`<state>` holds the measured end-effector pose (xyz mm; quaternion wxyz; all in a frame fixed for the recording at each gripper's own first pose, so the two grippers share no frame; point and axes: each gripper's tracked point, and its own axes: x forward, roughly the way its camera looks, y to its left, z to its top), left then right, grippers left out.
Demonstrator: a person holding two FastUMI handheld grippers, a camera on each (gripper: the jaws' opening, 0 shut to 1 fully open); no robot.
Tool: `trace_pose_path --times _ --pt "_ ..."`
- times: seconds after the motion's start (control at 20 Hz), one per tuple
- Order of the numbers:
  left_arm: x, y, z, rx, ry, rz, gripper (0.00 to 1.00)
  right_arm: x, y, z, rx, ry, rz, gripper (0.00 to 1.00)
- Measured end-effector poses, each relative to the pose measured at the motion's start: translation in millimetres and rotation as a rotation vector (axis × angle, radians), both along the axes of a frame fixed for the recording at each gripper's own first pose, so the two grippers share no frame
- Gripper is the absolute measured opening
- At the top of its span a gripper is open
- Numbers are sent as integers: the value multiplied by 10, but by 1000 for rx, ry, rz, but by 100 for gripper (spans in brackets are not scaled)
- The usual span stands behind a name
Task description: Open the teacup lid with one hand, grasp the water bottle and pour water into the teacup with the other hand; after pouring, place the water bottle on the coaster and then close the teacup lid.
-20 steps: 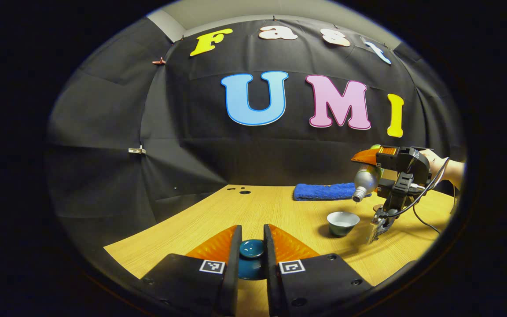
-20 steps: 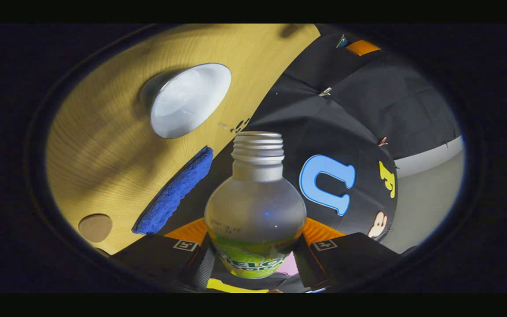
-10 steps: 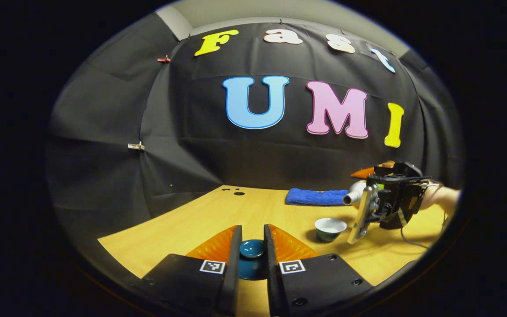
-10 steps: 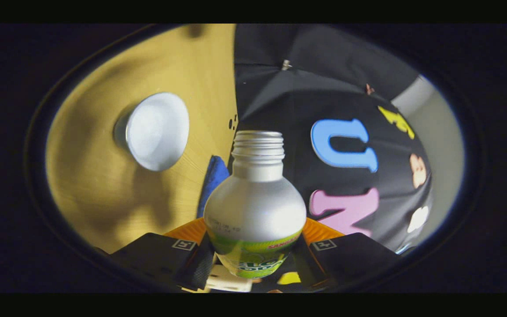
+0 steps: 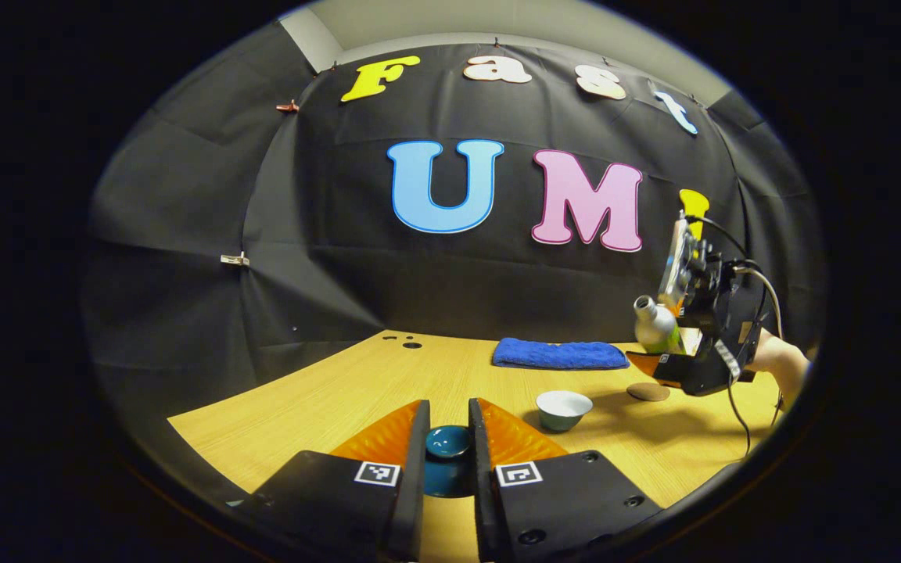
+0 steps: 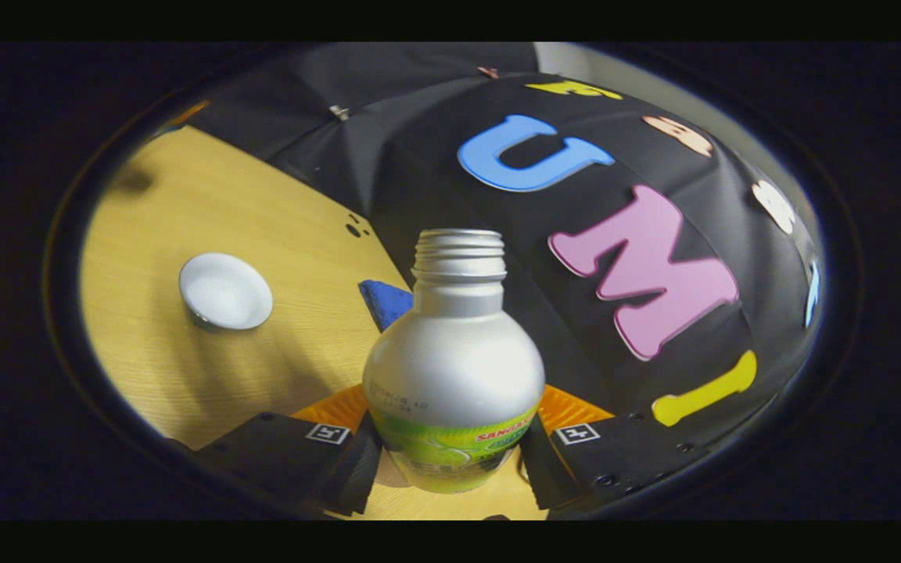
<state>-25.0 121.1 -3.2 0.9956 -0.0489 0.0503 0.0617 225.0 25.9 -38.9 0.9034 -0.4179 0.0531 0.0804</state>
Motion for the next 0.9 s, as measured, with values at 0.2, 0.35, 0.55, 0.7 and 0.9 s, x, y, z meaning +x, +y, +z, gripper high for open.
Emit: trace_pose_path --times 0.2,0.35,0.55,0.7,0.9 --pt "79 -187 -41 -8 2 -20 31 -247 -341 187 216 36 -35 77" --pt "149 -391 -58 -17 0 -52 31 -487 -497 310 377 57 -44 80" --pt "203 -666 -60 -9 3 -104 31 -586 -577 394 622 59 -51 79" --pt "196 -769 11 25 -9 -136 34 -525 -565 436 745 38 -29 80" --pt "218 -785 74 54 -25 -142 30 -233 -624 306 801 39 -30 80"
